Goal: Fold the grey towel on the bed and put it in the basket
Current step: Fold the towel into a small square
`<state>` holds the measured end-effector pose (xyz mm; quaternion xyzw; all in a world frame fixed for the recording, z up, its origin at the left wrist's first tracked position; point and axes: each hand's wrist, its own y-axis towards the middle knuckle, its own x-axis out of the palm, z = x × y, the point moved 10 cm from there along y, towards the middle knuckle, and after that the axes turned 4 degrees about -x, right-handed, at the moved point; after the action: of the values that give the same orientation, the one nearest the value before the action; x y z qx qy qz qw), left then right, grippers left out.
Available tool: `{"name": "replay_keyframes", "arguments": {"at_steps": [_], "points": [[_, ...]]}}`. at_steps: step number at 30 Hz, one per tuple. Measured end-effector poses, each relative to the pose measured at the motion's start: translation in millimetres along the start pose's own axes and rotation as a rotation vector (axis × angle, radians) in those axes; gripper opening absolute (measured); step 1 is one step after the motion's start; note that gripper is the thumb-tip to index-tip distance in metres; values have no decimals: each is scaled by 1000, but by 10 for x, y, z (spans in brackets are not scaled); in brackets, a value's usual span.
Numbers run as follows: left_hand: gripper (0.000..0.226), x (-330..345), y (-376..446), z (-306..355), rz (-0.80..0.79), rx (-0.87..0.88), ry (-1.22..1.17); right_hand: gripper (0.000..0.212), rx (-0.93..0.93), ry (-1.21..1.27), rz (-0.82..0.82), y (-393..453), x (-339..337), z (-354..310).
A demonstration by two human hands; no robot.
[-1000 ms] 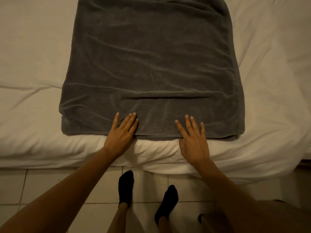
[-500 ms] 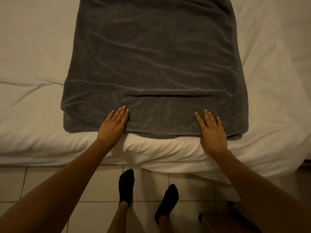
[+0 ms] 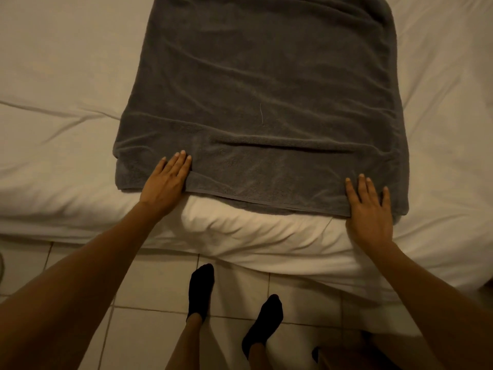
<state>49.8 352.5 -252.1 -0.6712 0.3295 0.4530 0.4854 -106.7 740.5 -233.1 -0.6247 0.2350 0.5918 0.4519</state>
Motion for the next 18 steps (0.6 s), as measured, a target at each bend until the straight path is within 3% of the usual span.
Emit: {"name": "replay_keyframes", "arguments": {"at_steps": [8,18], "points": [[60,-107,129,-39,-33,-66,118,74,31,73,-38,-33,33,55],[58,-9,-256,-171,2,-66,-3,70,86,48,26,-318,-125,46]]}}
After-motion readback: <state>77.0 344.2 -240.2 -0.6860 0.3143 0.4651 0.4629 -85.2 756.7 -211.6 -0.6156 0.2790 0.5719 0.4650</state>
